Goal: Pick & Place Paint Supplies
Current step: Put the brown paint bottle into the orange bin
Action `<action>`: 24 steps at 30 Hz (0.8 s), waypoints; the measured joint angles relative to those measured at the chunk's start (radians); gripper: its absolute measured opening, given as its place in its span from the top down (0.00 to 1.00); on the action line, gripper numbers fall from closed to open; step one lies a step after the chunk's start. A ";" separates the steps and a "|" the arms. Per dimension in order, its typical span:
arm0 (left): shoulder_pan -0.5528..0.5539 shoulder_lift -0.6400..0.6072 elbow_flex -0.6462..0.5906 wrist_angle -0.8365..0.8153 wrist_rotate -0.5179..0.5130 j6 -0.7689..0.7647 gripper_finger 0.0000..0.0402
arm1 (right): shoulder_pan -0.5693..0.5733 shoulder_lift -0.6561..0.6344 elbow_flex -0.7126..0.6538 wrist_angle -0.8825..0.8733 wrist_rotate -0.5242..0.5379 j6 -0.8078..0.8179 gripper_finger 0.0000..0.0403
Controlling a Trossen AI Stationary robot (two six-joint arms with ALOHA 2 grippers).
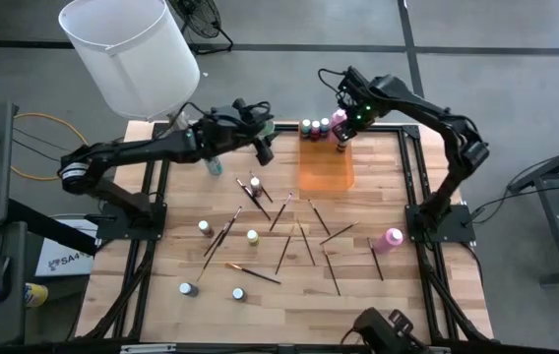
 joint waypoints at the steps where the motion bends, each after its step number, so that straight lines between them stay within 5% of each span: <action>1: 0.000 -0.017 0.000 -0.023 0.015 -0.022 0.45 | 0.000 -0.015 0.000 -0.003 -0.007 0.000 0.59; 14: -0.028 -0.177 0.000 -0.429 0.098 -0.282 0.45 | 0.035 -0.206 0.000 -0.005 -0.155 -0.062 0.59; 24: -0.039 -0.126 -0.005 -0.624 0.177 -0.213 0.45 | 0.128 -0.322 0.000 -0.010 -0.124 0.006 0.59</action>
